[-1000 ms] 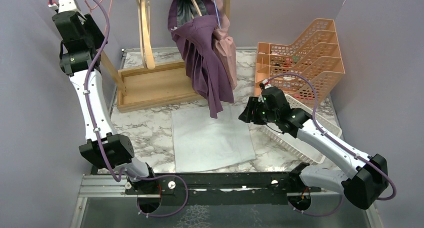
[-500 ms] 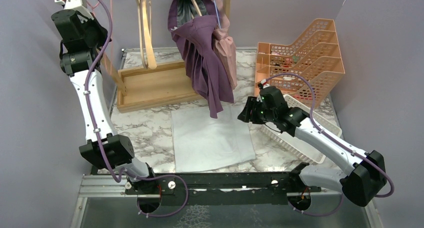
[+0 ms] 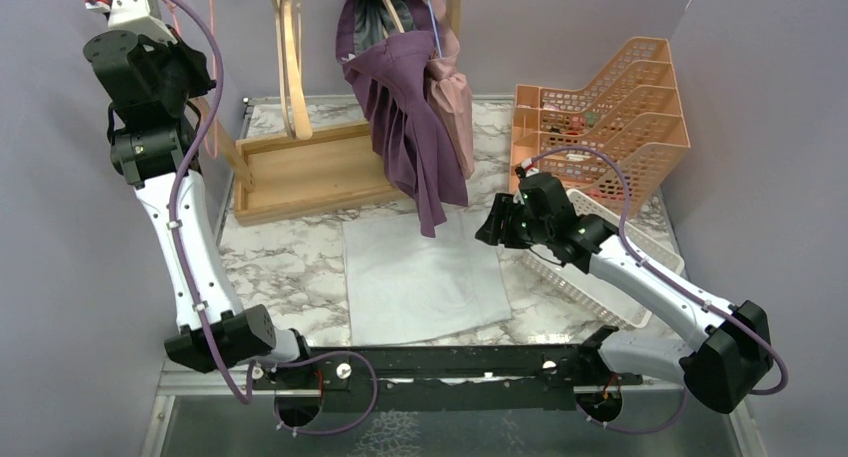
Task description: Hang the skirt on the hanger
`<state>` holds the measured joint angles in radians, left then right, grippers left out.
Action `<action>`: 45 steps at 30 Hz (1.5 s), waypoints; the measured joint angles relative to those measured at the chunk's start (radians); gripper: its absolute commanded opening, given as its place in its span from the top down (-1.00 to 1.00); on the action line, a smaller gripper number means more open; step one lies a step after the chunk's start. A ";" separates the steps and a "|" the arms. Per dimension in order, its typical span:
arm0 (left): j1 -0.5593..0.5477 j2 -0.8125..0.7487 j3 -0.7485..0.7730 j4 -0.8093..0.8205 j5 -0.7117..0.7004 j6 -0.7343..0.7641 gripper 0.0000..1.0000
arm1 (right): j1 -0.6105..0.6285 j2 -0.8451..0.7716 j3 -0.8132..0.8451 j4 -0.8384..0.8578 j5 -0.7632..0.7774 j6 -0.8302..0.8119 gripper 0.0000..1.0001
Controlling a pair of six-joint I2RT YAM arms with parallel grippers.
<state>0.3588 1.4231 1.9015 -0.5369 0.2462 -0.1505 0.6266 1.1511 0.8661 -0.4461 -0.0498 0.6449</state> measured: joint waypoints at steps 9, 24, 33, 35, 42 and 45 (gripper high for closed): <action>-0.004 -0.264 -0.169 -0.069 0.010 -0.028 1.00 | 0.000 -0.013 0.071 -0.024 -0.015 -0.050 -0.03; -0.236 -0.565 -0.217 -0.143 0.274 0.206 1.00 | 0.000 -0.210 0.182 -0.011 -0.074 -0.222 -0.07; -0.385 -0.572 -0.226 -0.134 0.484 0.272 1.00 | 0.000 -0.233 0.399 -0.006 -0.183 -0.341 -0.27; -0.426 -0.565 -0.256 -0.116 0.525 0.266 1.00 | 0.000 -0.226 0.469 -0.012 -0.254 -0.384 -0.30; -0.559 -0.480 -0.443 -0.024 0.667 0.193 1.00 | 0.000 -0.220 0.586 0.012 -0.497 -0.514 -0.39; -0.598 -0.432 -0.522 -0.002 0.703 0.165 1.00 | 0.000 -0.208 0.586 0.034 -0.536 -0.552 -0.43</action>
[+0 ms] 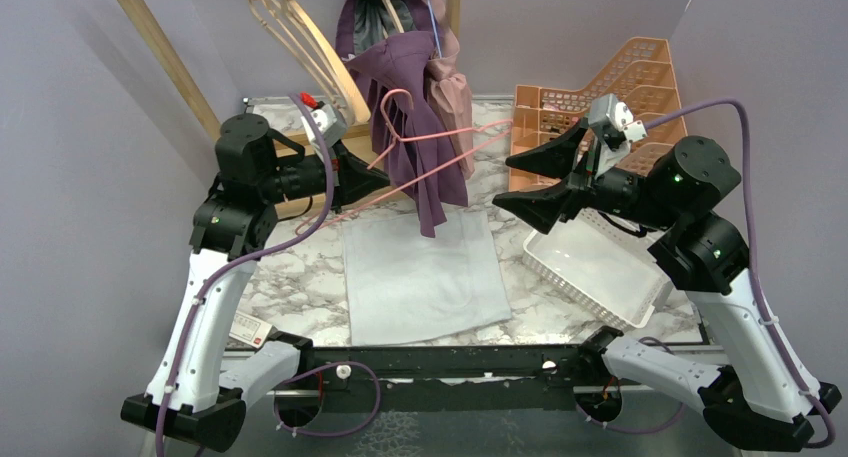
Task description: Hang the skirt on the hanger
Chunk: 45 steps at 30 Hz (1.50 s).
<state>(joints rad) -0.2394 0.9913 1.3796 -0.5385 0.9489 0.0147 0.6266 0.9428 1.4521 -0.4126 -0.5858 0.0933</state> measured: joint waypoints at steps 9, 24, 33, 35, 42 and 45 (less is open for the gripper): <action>-0.079 -0.004 -0.164 0.071 0.082 -0.071 1.00 | 0.000 0.145 0.000 -0.016 -0.019 -0.103 -0.50; -0.103 -0.050 -0.311 0.098 0.133 -0.113 1.00 | 0.042 0.357 0.003 -0.168 -0.136 -0.365 -0.05; -0.101 -0.068 -0.348 0.108 0.158 -0.118 0.02 | 0.076 0.392 0.003 -0.249 -0.185 -0.462 0.98; -0.103 -0.076 -0.347 0.112 0.156 -0.125 -0.10 | 0.079 0.392 0.003 -0.256 -0.189 -0.481 0.98; -0.103 -0.075 -0.307 0.130 0.070 -0.201 -0.26 | 0.079 0.369 -0.007 -0.282 -0.235 -0.548 0.98; -0.103 -0.066 -0.296 0.166 0.064 -0.262 -0.31 | 0.085 0.368 -0.008 -0.299 -0.247 -0.572 0.98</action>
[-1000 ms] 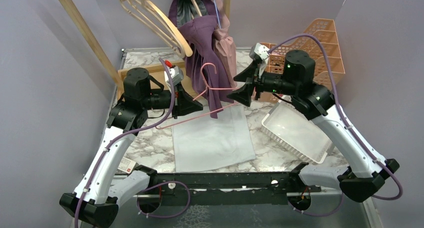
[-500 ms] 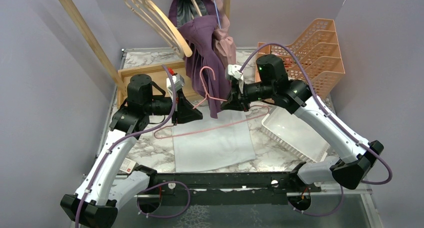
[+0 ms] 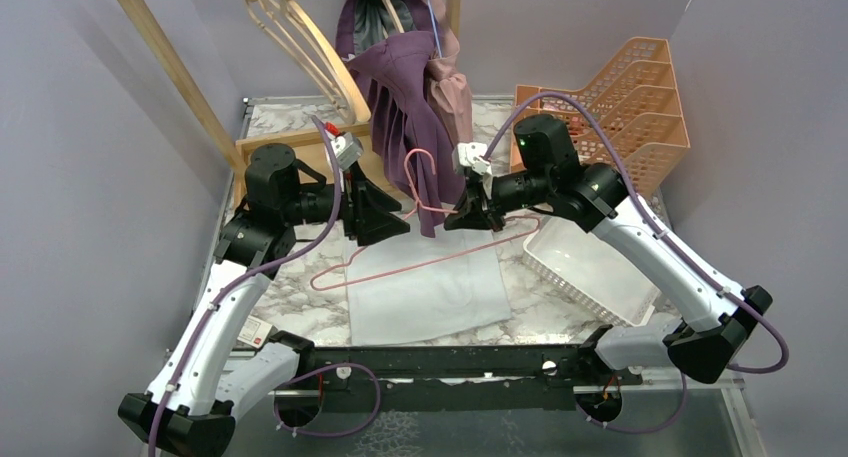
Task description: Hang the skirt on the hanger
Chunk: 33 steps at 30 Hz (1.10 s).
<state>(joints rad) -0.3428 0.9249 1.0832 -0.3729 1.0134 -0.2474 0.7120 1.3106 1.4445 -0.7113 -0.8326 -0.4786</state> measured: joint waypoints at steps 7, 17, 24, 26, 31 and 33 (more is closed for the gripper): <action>-0.003 0.032 0.000 0.118 -0.001 -0.185 -0.23 | 0.047 0.020 0.000 -0.053 0.013 -0.047 0.98; -0.006 0.006 -0.056 0.222 0.008 -0.306 1.00 | 0.087 0.066 0.000 -0.111 0.043 -0.077 0.89; -0.008 -0.027 -0.128 0.219 -0.058 -0.325 1.00 | 0.087 0.060 -0.008 -0.063 0.056 0.016 -0.17; -0.008 -0.033 -0.156 0.212 -0.120 -0.343 1.00 | 0.087 0.039 -0.043 -0.007 0.064 0.079 -0.17; -0.018 -0.032 -0.261 0.204 -0.288 -0.426 1.00 | 0.088 -0.047 -0.202 0.146 0.178 0.309 -0.03; -0.035 -0.021 -0.298 0.201 -0.366 -0.461 1.00 | 0.088 -0.076 -0.256 0.188 0.259 0.415 0.34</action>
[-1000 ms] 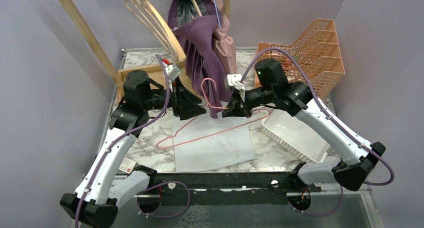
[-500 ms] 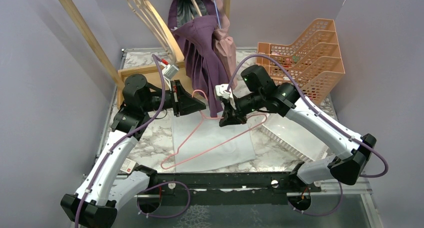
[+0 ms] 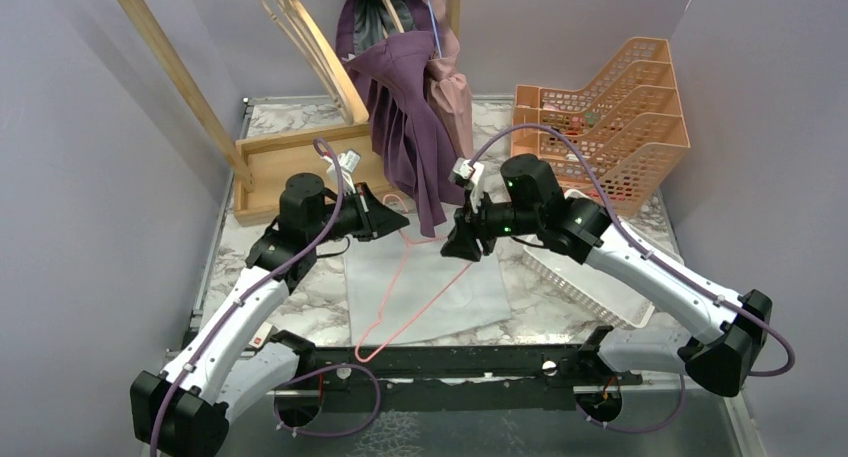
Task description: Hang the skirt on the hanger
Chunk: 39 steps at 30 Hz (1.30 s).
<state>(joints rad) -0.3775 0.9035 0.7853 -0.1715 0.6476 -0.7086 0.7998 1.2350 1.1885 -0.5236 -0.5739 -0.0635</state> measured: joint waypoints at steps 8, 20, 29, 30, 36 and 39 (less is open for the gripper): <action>-0.245 0.042 -0.131 0.103 -0.370 -0.195 1.00 | 0.000 -0.103 -0.190 0.054 0.392 0.441 0.78; -0.575 0.132 -0.248 0.348 -1.024 -0.327 1.00 | -0.021 -0.034 -0.263 -0.068 0.666 0.739 0.64; -0.837 0.297 -0.224 0.473 -1.523 -0.383 1.00 | -0.152 0.097 -0.264 -0.061 0.654 0.708 0.54; -0.857 0.329 -0.218 0.477 -1.568 -0.400 1.00 | -0.163 0.113 -0.264 -0.062 0.647 0.699 0.58; -0.911 0.498 -0.150 0.476 -1.748 -0.521 1.00 | -0.210 0.174 -0.264 -0.060 0.616 0.658 0.98; -0.927 0.561 -0.099 0.481 -1.800 -0.571 1.00 | -0.221 0.177 -0.262 -0.055 0.605 0.631 0.98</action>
<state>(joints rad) -1.3041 1.4643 0.6861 0.3092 -1.1526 -1.2800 0.5789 1.4120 0.9268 -0.5785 0.0311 0.5671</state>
